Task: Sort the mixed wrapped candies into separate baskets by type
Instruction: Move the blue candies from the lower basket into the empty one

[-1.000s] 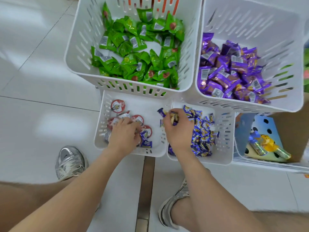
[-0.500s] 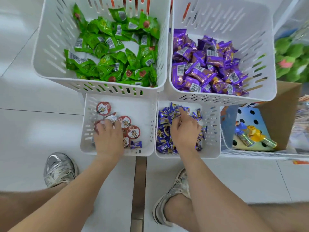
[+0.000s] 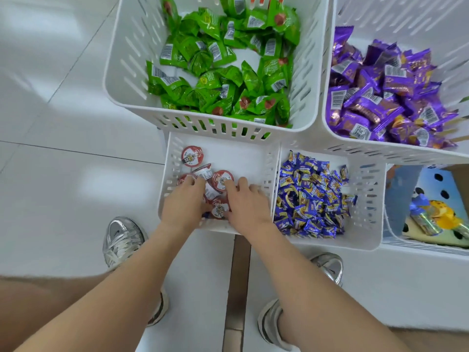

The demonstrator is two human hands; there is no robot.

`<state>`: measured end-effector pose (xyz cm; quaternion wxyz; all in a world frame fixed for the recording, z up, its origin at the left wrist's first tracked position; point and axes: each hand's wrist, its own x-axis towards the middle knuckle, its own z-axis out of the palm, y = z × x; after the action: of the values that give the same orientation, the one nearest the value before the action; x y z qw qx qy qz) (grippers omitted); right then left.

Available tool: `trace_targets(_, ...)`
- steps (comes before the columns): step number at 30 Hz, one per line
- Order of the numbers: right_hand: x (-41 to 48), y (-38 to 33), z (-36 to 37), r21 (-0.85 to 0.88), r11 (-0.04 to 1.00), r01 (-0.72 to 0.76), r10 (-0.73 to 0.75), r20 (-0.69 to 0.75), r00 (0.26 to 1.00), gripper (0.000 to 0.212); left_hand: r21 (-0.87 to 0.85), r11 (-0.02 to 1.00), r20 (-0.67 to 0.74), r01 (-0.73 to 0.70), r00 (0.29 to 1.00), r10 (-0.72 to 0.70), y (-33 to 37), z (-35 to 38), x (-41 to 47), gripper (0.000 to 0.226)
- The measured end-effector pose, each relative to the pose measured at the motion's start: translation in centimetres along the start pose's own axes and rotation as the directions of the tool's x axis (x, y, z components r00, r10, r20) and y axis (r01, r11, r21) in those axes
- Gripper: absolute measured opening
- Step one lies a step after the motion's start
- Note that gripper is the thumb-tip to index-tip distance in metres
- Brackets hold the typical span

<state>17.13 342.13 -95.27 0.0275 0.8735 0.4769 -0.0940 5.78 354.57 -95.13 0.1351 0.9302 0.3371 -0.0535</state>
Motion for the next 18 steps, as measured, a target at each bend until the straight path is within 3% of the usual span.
trace_targets(5, 1.7, -0.2, 0.9, 0.032, 0.998, -0.062, 0.059, 0.101, 0.993, 0.086, -0.062, 0.994, -0.093, -0.085, 0.993, 0.079, 0.0, -0.4, 1.0, 0.034)
trace_targets(9, 2.6, 0.2, 1.5, 0.148, 0.984, -0.101, 0.097, 0.036, 0.995, 0.078, -0.194, 0.978, -0.140, -0.080, 0.989, 0.054, 0.1, -1.3, 2.7, 0.022)
trace_targets(14, 2.2, 0.7, 1.3, 0.248, 0.963, -0.107, 0.114, -0.016, 0.993, 0.063, -0.254, 0.943, -0.203, -0.213, 0.965, 0.164, 0.0, -2.1, 4.1, 0.024)
trace_targets(15, 2.1, 0.6, 1.1, 0.217, 0.969, -0.118, 0.124, -0.018, 0.992, 0.064, -0.252, 0.947, -0.207, -0.202, 0.967, 0.151, -0.2, -2.0, 4.3, 0.025)
trace_targets(18, 1.8, 0.2, 0.5, 0.014, 0.993, -0.114, 0.115, -0.121, 0.986, 0.049, -0.032, 0.985, -0.250, -0.172, 0.955, 0.159, -0.6, -2.0, 3.9, 0.031)
